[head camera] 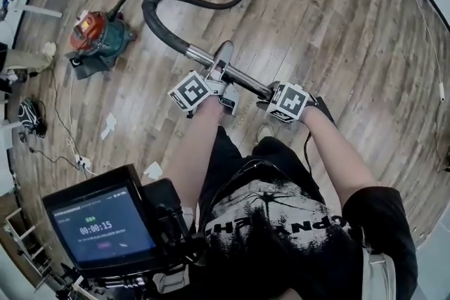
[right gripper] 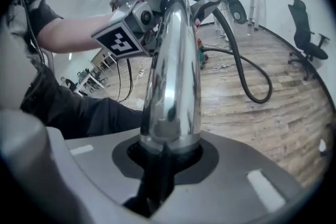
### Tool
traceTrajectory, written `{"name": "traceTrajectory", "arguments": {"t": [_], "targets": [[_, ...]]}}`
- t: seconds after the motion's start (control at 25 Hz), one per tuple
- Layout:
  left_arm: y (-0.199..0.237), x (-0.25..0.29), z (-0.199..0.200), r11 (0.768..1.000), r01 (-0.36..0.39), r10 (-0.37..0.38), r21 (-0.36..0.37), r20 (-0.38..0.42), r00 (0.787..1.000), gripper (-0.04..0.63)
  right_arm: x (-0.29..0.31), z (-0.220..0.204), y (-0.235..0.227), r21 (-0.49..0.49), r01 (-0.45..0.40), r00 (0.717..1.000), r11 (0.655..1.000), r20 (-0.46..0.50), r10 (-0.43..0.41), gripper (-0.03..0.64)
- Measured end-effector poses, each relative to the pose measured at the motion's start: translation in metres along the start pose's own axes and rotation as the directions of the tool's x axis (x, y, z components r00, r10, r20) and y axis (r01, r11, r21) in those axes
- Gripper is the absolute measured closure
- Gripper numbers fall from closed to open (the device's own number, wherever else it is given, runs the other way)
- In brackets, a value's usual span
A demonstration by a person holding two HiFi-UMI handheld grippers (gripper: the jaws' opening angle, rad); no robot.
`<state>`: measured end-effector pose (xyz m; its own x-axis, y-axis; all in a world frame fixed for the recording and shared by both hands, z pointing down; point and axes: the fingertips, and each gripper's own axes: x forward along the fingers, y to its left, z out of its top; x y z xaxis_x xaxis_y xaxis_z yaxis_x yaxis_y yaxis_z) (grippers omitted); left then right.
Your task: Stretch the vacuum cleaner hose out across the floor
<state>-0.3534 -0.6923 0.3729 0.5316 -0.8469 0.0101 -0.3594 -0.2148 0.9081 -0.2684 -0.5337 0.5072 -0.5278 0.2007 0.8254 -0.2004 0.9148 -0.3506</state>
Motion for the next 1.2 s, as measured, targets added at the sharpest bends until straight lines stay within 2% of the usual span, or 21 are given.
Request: {"name": "traceTrajectory", "arguments": {"t": [0.08, 0.2, 0.32, 0.56, 0.84, 1.2], "targets": [[-0.03, -0.002, -0.006, 1.0, -0.001, 0.001, 0.003, 0.001, 1.0, 0.537, -0.021, -0.007, 0.006, -0.062, 0.1, 0.993, 0.993, -0.049, -0.103, 0.531], [-0.068, -0.006, -0.014, 1.0, -0.027, 0.027, 0.007, 0.021, 0.999, 0.537, -0.06, -0.012, 0.012, -0.129, 0.278, 0.957, 0.952, -0.051, -0.286, 0.528], [-0.098, 0.004, -0.028, 1.0, -0.031, 0.031, -0.001, 0.04, 0.999, 0.537, -0.097, -0.026, 0.01, -0.131, 0.366, 0.928, 0.921, -0.018, -0.371, 0.538], [-0.109, -0.008, -0.055, 1.0, -0.028, 0.027, 0.007, 0.036, 0.999, 0.537, -0.104, -0.046, 0.028, -0.113, 0.376, 0.926, 0.92, 0.011, -0.377, 0.546], [-0.122, -0.01, -0.069, 0.999, -0.042, 0.042, 0.019, -0.006, 0.999, 0.537, -0.108, -0.057, 0.043, -0.092, 0.392, 0.92, 0.915, 0.01, -0.393, 0.538], [-0.13, -0.007, -0.078, 1.0, -0.025, 0.025, 0.009, -0.001, 1.0, 0.535, -0.118, -0.064, 0.042, -0.075, 0.422, 0.906, 0.903, 0.04, -0.42, 0.551]]}}
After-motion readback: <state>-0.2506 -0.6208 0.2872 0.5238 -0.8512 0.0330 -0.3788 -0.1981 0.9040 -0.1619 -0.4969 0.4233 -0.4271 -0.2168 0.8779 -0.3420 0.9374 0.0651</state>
